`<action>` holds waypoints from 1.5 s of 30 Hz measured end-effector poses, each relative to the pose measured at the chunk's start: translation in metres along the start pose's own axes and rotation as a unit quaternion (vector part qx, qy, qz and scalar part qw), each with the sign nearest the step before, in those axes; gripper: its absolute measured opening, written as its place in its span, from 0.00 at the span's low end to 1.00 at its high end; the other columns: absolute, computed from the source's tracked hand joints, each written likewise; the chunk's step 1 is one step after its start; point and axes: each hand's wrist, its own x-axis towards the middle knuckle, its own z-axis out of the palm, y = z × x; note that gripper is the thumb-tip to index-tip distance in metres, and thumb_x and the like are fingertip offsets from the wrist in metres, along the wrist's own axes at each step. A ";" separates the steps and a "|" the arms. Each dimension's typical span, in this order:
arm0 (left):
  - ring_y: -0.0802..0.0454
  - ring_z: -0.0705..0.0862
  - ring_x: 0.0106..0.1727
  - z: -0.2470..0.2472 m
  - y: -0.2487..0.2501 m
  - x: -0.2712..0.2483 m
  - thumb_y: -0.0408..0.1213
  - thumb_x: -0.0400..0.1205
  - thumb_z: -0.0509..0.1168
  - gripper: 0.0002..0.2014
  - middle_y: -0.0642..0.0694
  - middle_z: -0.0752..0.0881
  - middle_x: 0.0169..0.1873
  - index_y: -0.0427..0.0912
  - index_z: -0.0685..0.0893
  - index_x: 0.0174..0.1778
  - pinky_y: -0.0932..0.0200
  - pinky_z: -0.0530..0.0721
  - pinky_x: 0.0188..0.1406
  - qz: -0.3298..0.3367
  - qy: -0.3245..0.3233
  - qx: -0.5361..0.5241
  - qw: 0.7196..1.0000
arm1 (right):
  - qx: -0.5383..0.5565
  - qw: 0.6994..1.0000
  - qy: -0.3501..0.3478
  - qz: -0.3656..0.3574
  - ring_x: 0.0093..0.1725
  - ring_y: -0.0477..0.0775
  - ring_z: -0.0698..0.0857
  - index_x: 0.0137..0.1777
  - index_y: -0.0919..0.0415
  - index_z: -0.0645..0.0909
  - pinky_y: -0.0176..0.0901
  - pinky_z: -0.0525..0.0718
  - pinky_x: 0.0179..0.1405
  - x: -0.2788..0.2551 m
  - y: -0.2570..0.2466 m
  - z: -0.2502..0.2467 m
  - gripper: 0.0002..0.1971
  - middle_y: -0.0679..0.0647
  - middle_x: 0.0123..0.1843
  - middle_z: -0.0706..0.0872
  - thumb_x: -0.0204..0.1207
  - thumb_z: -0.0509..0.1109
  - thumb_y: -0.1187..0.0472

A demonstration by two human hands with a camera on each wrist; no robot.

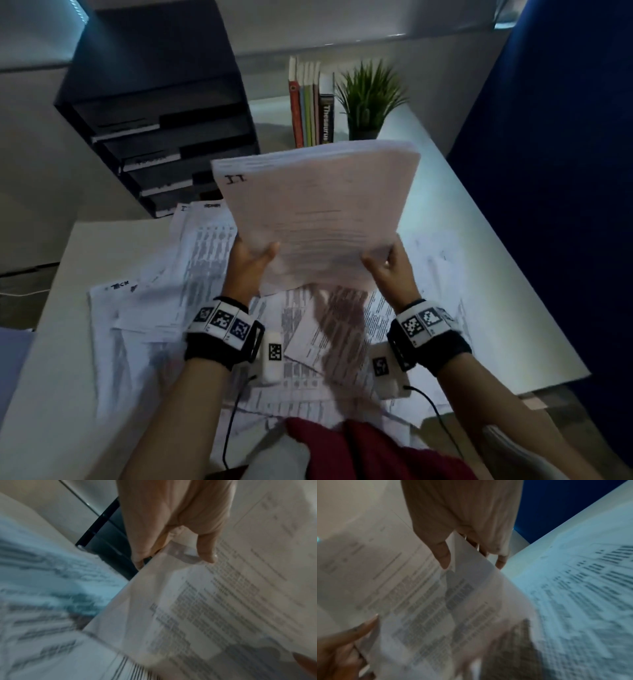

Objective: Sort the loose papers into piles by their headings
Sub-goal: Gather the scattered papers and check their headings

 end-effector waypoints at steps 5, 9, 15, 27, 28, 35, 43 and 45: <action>0.51 0.80 0.60 0.040 0.008 0.008 0.29 0.80 0.64 0.17 0.49 0.81 0.58 0.37 0.75 0.66 0.57 0.78 0.59 0.016 0.063 0.077 0.995 | -0.062 0.997 -0.013 0.034 0.56 0.54 0.81 0.63 0.67 0.76 0.51 0.81 0.55 0.019 0.017 -0.036 0.12 0.53 0.56 0.83 0.81 0.63 0.65; 0.51 0.81 0.55 0.090 0.027 0.025 0.25 0.80 0.62 0.15 0.46 0.82 0.54 0.32 0.75 0.64 0.61 0.80 0.53 0.028 0.073 0.049 0.996 | -0.033 0.997 0.002 0.076 0.48 0.59 0.83 0.52 0.62 0.72 0.54 0.82 0.48 0.046 0.021 -0.078 0.08 0.55 0.48 0.83 0.77 0.67 0.66; 0.44 0.82 0.57 0.161 -0.005 0.063 0.23 0.77 0.63 0.16 0.38 0.82 0.56 0.36 0.74 0.61 0.48 0.80 0.63 -0.115 0.043 0.049 0.991 | -0.144 0.985 0.008 0.091 0.49 0.63 0.83 0.50 0.68 0.76 0.56 0.81 0.49 0.088 0.038 -0.137 0.12 0.63 0.49 0.83 0.69 0.63 0.62; 0.40 0.80 0.59 0.219 -0.047 0.040 0.25 0.79 0.57 0.23 0.38 0.81 0.61 0.39 0.68 0.71 0.56 0.79 0.53 -0.199 -0.088 0.288 0.933 | -0.417 0.890 -0.034 0.183 0.64 0.70 0.76 0.69 0.67 0.67 0.53 0.75 0.57 0.139 0.067 -0.163 0.23 0.69 0.67 0.74 0.74 0.64 0.69; 0.40 0.80 0.59 0.219 -0.046 0.038 0.25 0.79 0.57 0.24 0.38 0.81 0.60 0.40 0.68 0.72 0.57 0.78 0.50 -0.198 -0.092 0.295 0.930 | -0.453 0.869 -0.054 0.193 0.66 0.70 0.73 0.71 0.67 0.65 0.57 0.73 0.61 0.136 0.071 -0.160 0.25 0.69 0.68 0.71 0.74 0.65 0.67; 0.36 0.56 0.77 0.183 -0.045 0.020 0.55 0.68 0.74 0.48 0.37 0.57 0.75 0.40 0.55 0.77 0.39 0.59 0.74 -0.225 -0.020 0.479 0.848 | -0.464 0.832 -0.047 0.302 0.76 0.69 0.59 0.76 0.66 0.57 0.64 0.64 0.71 0.112 0.072 -0.163 0.41 0.67 0.77 0.58 0.70 0.75 0.51; 0.36 0.56 0.75 0.150 -0.051 -0.005 0.63 0.65 0.73 0.49 0.37 0.58 0.71 0.33 0.62 0.70 0.32 0.61 0.72 -0.256 0.009 0.506 0.823 | -0.388 0.835 0.016 0.390 0.73 0.66 0.60 0.71 0.77 0.63 0.55 0.64 0.68 0.026 0.075 -0.138 0.44 0.72 0.73 0.61 0.69 0.74 0.43; 0.34 0.63 0.72 0.150 -0.049 -0.009 0.58 0.72 0.70 0.40 0.36 0.60 0.71 0.34 0.66 0.70 0.39 0.67 0.70 -0.249 -0.027 0.506 0.825 | -0.375 0.836 0.003 0.401 0.72 0.68 0.61 0.71 0.76 0.65 0.55 0.66 0.68 0.017 0.071 -0.128 0.43 0.71 0.73 0.61 0.69 0.74 0.44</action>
